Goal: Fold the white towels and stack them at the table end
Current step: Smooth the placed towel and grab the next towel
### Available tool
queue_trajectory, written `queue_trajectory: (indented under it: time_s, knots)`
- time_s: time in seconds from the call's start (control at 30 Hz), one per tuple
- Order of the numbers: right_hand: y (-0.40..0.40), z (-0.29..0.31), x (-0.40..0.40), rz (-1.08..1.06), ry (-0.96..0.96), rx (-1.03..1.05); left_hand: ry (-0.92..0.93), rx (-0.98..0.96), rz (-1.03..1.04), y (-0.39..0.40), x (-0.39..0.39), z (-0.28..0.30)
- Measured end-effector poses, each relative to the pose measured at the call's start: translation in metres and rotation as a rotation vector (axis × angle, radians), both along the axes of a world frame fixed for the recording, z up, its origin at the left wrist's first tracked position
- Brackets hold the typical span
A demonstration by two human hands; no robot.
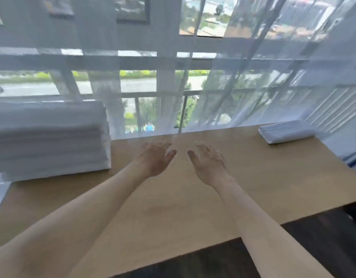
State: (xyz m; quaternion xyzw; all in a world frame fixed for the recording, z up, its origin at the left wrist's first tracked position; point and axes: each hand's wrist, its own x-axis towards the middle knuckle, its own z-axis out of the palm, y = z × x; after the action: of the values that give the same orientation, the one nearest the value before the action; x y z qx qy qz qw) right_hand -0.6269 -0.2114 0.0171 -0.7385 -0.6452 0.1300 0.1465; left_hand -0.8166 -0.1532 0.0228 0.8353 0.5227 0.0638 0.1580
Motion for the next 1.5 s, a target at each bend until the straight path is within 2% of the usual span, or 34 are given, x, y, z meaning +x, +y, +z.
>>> queue_trajectory:
  time_s: [0.3,0.6,1.0,1.3,1.5]
  knots:
    - [-0.015,-0.035,0.149,-0.116,0.011,-0.130,0.118,-0.031,-0.103,-0.007,0.154,-0.038]
    - [0.004,-0.057,0.289,-0.220,0.040,-0.354,-0.058,-0.219,-0.142,0.030,0.326,-0.107]
    - [0.053,-0.086,0.485,-0.335,0.099,-0.356,-0.006,-0.191,-0.201,0.085,0.498,-0.099]
    - [0.121,-0.113,0.654,-0.176,0.115,-0.334,-0.003,-0.177,-0.060,0.112,0.648,-0.130]
    - [0.173,-0.140,0.736,-0.041,-0.115,-0.302,0.013,-0.145,-0.030,0.143,0.714,-0.165]
